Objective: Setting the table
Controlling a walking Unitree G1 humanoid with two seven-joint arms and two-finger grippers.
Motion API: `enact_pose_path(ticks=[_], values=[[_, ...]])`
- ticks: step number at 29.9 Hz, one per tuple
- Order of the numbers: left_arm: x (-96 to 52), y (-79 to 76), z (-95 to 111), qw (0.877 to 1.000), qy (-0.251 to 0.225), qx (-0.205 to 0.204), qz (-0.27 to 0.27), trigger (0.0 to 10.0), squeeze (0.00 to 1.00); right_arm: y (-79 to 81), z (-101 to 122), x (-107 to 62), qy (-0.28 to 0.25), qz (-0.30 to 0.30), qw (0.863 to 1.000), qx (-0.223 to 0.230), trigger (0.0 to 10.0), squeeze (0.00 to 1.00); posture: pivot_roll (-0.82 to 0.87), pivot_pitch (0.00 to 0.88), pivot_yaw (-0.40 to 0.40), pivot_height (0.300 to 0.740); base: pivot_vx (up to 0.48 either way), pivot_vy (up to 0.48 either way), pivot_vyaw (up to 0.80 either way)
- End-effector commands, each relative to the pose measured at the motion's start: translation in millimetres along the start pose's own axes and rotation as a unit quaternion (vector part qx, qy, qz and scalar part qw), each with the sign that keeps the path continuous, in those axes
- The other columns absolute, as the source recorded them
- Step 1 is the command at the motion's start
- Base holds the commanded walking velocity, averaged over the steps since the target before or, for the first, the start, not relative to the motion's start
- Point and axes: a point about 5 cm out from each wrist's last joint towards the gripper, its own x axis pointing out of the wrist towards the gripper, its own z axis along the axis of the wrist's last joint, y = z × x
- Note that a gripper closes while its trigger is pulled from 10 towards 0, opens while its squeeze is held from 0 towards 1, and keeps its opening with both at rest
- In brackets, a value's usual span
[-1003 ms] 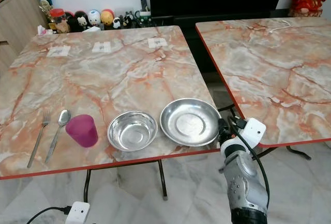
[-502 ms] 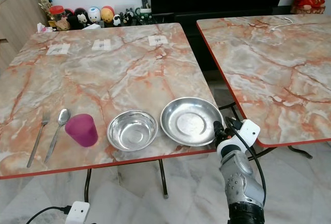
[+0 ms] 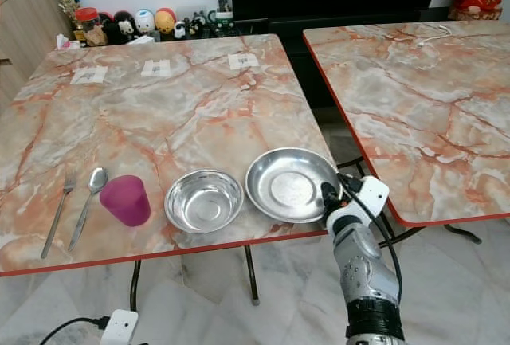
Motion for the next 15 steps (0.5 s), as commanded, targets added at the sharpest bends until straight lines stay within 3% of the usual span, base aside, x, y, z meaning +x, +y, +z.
enact_pose_path(ticks=[1, 4, 5, 6, 15], values=[[-1.1, 0.3, -5.2, 1.0, 0.01, 0.013, -0.003, 10.0, 0.0, -0.6, -7.2, 1.2, 0.022, -0.004, 1.0, -0.008, 10.0, 0.0, -0.07, 0.05, 0.011, 0.74, 0.0, 0.0, 0.0], [-1.2, -0.8, -5.7, 1.0, 0.01, 0.014, -0.004, 10.0, 0.0, -1.6, -9.2, 1.7, 0.026, -0.005, 1.0, -0.011, 10.0, 0.0, -0.07, 0.045, 0.01, 0.74, 0.0, 0.0, 0.0], [-1.1, -1.2, -5.8, 1.0, 0.01, 0.016, -0.005, 10.0, 0.0, -1.7, -9.3, 1.6, 0.025, -0.004, 1.0, -0.011, 9.3, 0.0, -0.07, 0.044, 0.01, 0.74, 0.0, 0.0, 0.0], [-1.1, -1.9, -6.0, 1.0, 0.011, 0.017, -0.006, 10.0, 0.0, -1.8, -9.0, 1.5, 0.021, -0.005, 1.0, -0.01, 0.0, 0.0, -0.07, 0.041, 0.01, 0.74, 0.0, 0.0, 0.0], [-0.8, -3.7, -5.6, 1.0, 0.01, 0.025, -0.008, 10.0, 0.0, -6.4, -3.5, 0.7, -0.005, -0.027, 1.0, -0.007, 0.0, 0.0, -0.07, 0.034, 0.011, 0.74, 0.0, 0.0, 0.0]])
